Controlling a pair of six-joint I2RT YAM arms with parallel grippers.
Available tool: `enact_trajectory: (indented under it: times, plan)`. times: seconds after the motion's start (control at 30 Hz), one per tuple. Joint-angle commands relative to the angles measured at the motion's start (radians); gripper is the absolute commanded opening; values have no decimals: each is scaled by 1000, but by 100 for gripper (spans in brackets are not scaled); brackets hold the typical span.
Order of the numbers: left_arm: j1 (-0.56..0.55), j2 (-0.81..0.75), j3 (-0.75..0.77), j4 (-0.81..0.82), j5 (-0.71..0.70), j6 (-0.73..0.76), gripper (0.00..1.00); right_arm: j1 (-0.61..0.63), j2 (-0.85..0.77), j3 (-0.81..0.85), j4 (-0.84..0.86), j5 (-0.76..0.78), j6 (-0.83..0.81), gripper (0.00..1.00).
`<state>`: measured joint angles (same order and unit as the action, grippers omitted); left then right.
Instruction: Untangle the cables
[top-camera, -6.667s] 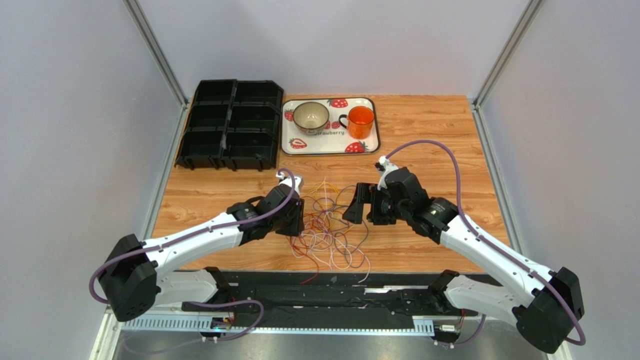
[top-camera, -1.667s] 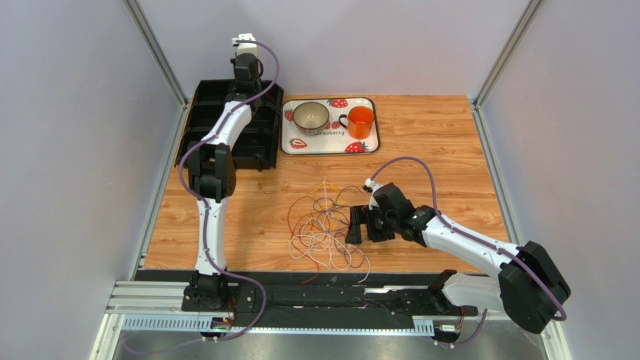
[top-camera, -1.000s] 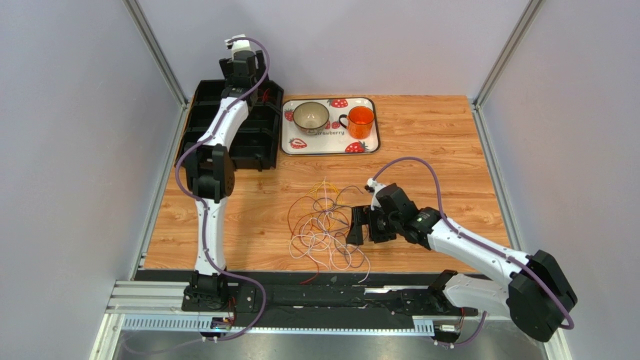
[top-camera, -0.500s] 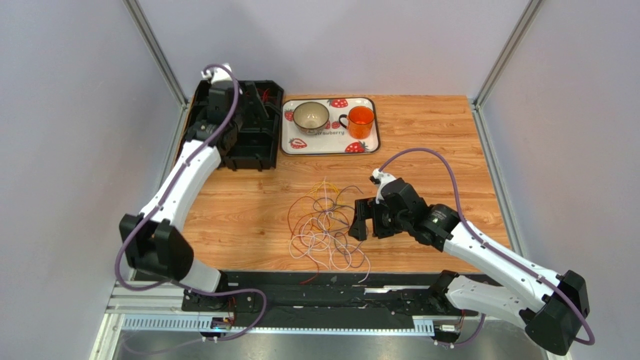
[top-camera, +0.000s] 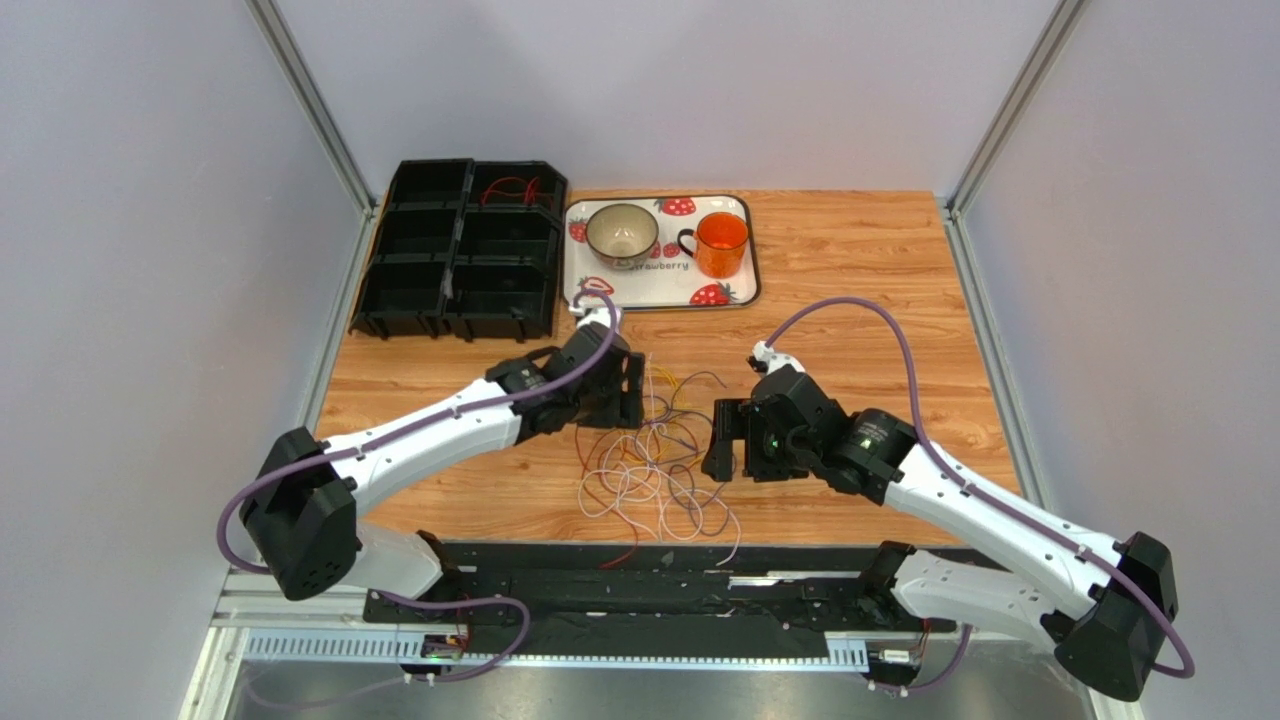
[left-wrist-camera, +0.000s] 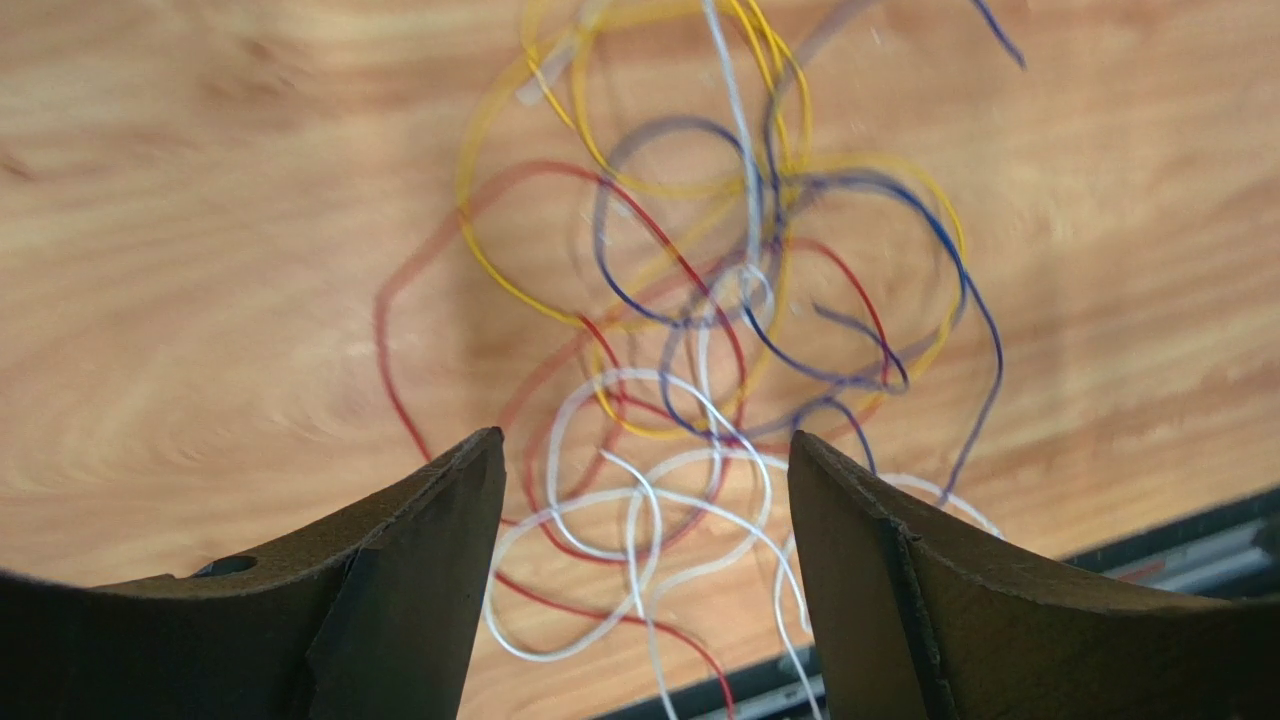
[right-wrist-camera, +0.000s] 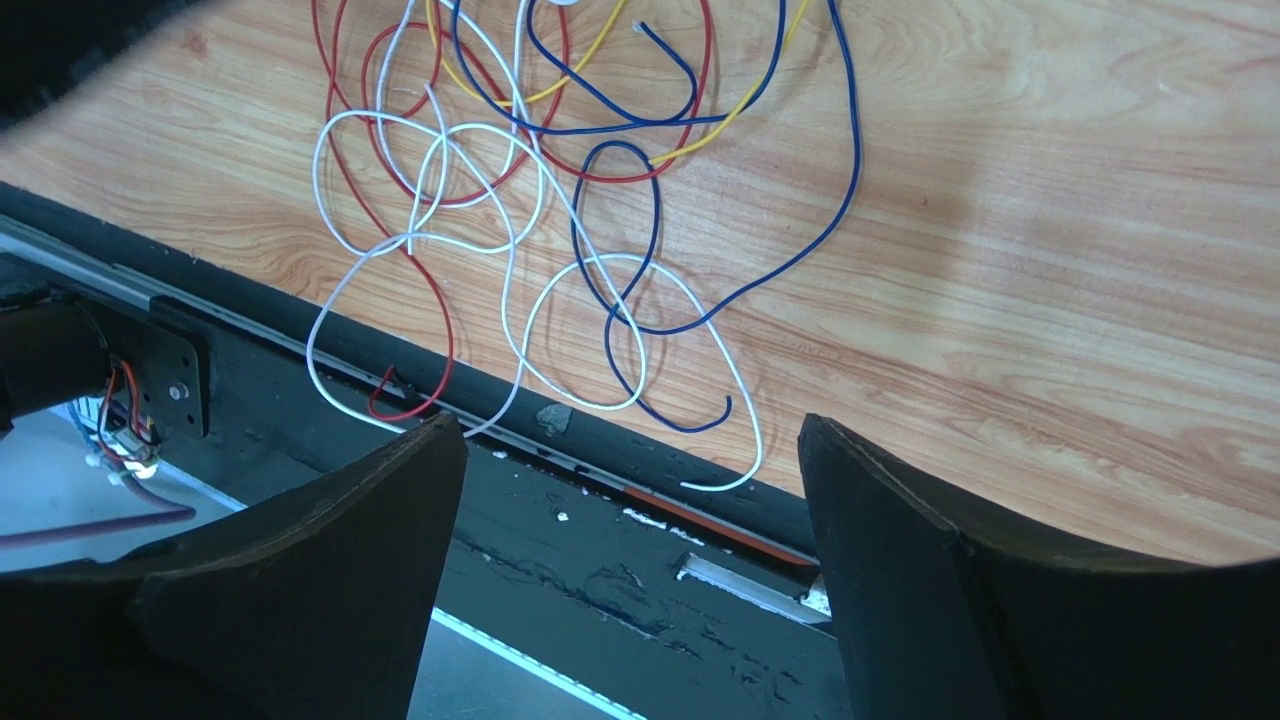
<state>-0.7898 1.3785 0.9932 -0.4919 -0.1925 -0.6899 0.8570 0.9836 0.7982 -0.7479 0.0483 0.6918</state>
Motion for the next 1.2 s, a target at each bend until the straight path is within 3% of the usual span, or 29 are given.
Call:
enact_trajectory:
  times: [0.0,0.13,0.4,0.9,1.1,1.17]
  plan:
    - [-97,1,-22,-10,-48,-85,77,17,21,-7,1,42,63,85]
    - [-190,-19,-45,-97,-104,-166,77,37,30,-4,-1,47,75,85]
    - [-294,-44,-149,-148,-76,-339,73,43,47,-34,21,42,75,85]
    - [-324,178,-91,-93,-127,-333,70,45,47,-77,39,21,61,85]
    - [-322,212,-82,-40,-151,-313,60,45,53,-88,50,16,54,85]
    - [-324,238,-68,-39,-154,-307,46,45,58,-90,58,16,49,85]
